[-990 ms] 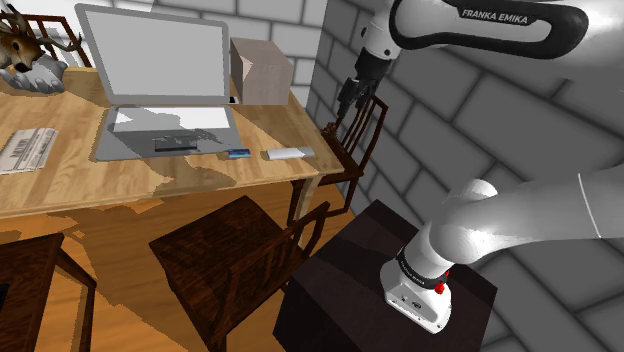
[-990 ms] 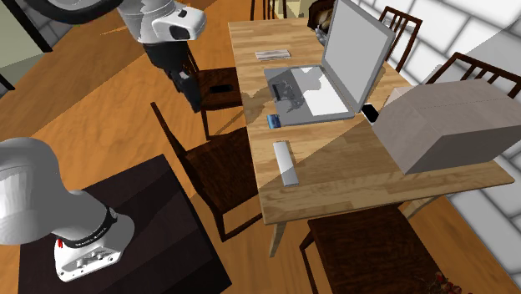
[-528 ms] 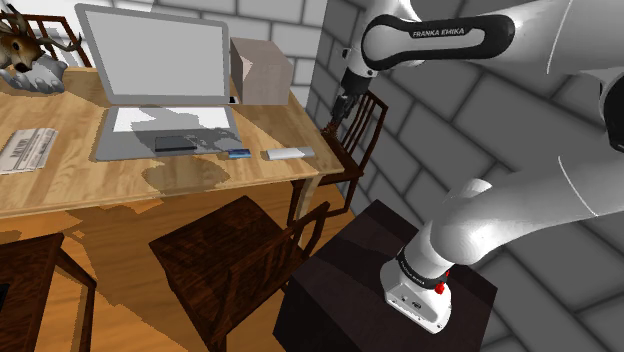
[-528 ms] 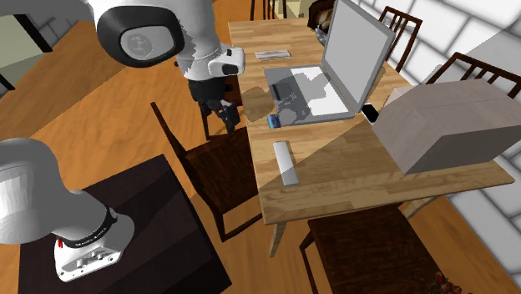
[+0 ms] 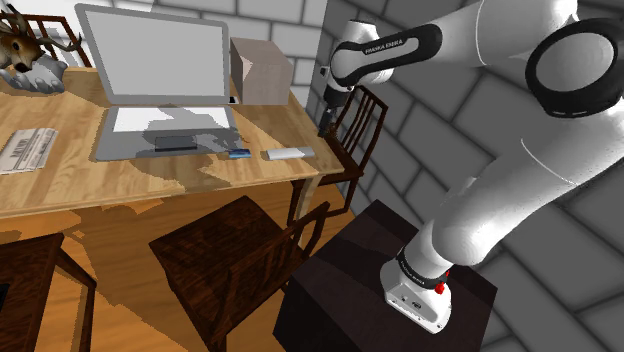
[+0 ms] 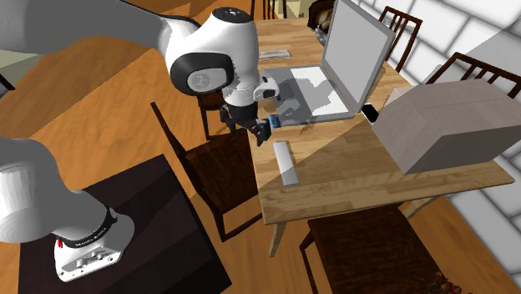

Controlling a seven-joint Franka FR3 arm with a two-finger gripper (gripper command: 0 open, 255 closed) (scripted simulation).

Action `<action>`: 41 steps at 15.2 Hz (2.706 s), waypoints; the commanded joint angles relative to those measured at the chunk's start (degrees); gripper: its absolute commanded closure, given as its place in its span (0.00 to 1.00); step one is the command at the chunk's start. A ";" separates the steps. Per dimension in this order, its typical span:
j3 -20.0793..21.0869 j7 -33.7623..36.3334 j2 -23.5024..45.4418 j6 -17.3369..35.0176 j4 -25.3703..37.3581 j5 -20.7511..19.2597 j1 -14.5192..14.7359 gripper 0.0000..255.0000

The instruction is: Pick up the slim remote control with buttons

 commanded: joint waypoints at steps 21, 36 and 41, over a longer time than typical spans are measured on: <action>4.41 -34.33 44.40 9.52 30.04 10.59 -4.58 0.00; 4.83 -34.65 46.38 11.30 30.22 11.10 -4.88 1.00; 4.25 -34.20 43.64 8.79 30.01 10.38 -4.46 1.00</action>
